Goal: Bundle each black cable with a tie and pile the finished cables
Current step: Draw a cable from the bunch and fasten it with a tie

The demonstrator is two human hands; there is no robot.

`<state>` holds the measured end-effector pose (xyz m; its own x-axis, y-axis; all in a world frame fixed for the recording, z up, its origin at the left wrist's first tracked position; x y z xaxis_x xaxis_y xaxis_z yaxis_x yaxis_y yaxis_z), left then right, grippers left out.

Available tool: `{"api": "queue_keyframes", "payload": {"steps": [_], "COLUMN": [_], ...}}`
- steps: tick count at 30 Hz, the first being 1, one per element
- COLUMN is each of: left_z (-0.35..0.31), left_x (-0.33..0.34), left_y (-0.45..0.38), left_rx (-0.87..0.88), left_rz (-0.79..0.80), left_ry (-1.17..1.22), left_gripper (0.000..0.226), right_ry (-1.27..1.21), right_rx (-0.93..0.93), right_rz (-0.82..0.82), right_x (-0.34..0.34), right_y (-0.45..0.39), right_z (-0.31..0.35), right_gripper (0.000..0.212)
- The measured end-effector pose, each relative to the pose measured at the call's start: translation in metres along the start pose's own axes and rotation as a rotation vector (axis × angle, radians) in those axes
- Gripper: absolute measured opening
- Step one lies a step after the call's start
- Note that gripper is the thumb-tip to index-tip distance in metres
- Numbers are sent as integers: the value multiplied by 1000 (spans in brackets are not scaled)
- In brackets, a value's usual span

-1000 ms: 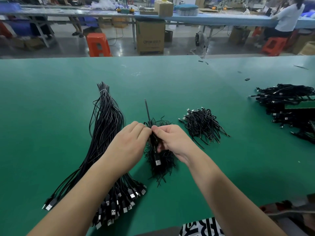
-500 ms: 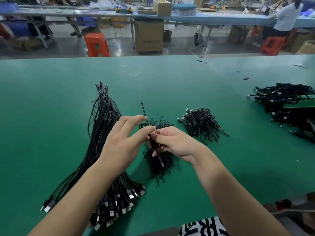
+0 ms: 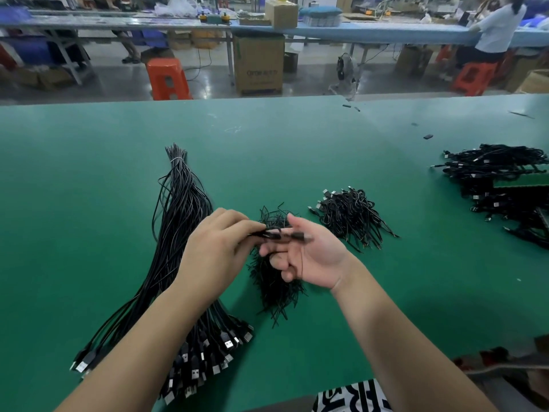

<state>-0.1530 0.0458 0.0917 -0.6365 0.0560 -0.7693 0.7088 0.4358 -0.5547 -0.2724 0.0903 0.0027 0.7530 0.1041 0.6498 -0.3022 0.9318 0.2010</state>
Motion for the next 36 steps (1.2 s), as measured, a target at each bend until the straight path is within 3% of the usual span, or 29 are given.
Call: {"api": "queue_keyframes", "payload": {"steps": [2, 4, 7, 12, 17, 21, 24, 27, 30, 33, 36], "left_z": [16, 33, 40, 18, -3, 6, 38, 91, 137, 166, 174], "left_x": [0, 7, 24, 31, 48, 52, 53, 59, 77, 98, 106], "left_y": [0, 4, 9, 7, 5, 5, 7, 21, 42, 74, 88], "left_rx": [-216, -448, -630, -558, -382, -378, -441, -585, -698, -760, -738], "left_rz": [-20, -44, -62, -35, 129, 140, 120, 157, 330, 485, 462], "left_ry": [181, 428, 632, 372, 429, 426, 332, 63, -211, -296, -323], "left_gripper": [15, 14, 9, 26, 49, 43, 36, 38, 49, 60, 61], "right_ry": [-21, 202, 404, 555, 546, 583, 669, 860, 1194, 1464, 1585], "right_rx": [-118, -236, -317, -398, -448, -385, -317, -220, -111, 27, 241], "right_rz": [-165, -332, -368, -383, -487, -562, -708, -834, -1001, -1162, -1264], "right_x": [-15, -23, -16, -1, -11, -24, -43, -63, -85, -106, -137], "right_y": [2, 6, 6, 5, 13, 15, 24, 36, 48, 57, 59], "right_z": [5, 12, 13, 22, 34, 35, 45, 64, 88, 109, 124], "right_gripper": [59, 35, 23, 17, 15, 10, 19, 22, 24, 20, 23]}}
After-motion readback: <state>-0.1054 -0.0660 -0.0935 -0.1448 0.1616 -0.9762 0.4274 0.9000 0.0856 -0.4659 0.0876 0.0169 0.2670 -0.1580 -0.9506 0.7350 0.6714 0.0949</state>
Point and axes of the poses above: each hand's wrist, its own y-axis away from the middle knuckle, its own x-axis out of the palm, z = x × y, the point moved 8 cm from there along -y, towards the middle knuckle, and after that the axes turned 8 degrees about z, right-handed, at the moved point
